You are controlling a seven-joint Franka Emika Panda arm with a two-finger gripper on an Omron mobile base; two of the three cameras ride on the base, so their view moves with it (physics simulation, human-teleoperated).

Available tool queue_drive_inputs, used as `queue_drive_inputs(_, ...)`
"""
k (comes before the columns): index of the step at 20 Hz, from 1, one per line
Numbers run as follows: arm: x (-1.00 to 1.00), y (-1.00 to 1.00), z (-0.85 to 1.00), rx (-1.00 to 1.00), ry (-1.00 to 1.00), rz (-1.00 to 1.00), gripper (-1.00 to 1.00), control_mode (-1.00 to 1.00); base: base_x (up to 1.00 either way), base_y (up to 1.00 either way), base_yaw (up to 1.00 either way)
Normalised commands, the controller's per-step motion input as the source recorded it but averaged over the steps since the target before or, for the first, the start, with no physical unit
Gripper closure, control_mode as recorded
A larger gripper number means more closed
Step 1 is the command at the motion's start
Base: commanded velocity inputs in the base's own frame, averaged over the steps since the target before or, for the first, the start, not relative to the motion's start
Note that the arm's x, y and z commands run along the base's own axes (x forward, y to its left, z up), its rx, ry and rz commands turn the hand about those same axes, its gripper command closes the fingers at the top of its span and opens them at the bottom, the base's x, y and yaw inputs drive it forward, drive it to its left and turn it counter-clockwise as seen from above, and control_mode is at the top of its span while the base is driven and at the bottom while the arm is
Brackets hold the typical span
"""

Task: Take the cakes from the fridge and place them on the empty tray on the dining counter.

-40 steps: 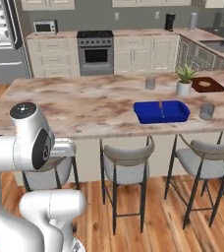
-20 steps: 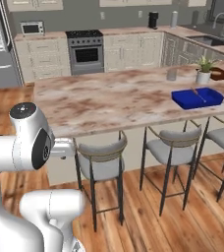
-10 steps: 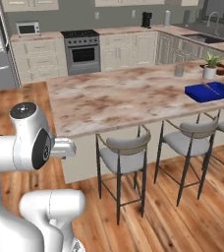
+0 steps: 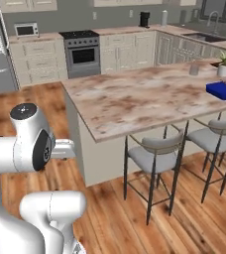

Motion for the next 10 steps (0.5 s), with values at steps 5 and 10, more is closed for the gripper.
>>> queue_drive_inputs(5,0.00,0.00,0.00,0.00,0.00,0.00,-1.00,1.00,0.00,0.97,-0.19)
queue_drive_inputs(10,0.00,0.00,0.00,0.00,0.00,0.00,-1.00,1.00,0.14,0.98,-0.11)
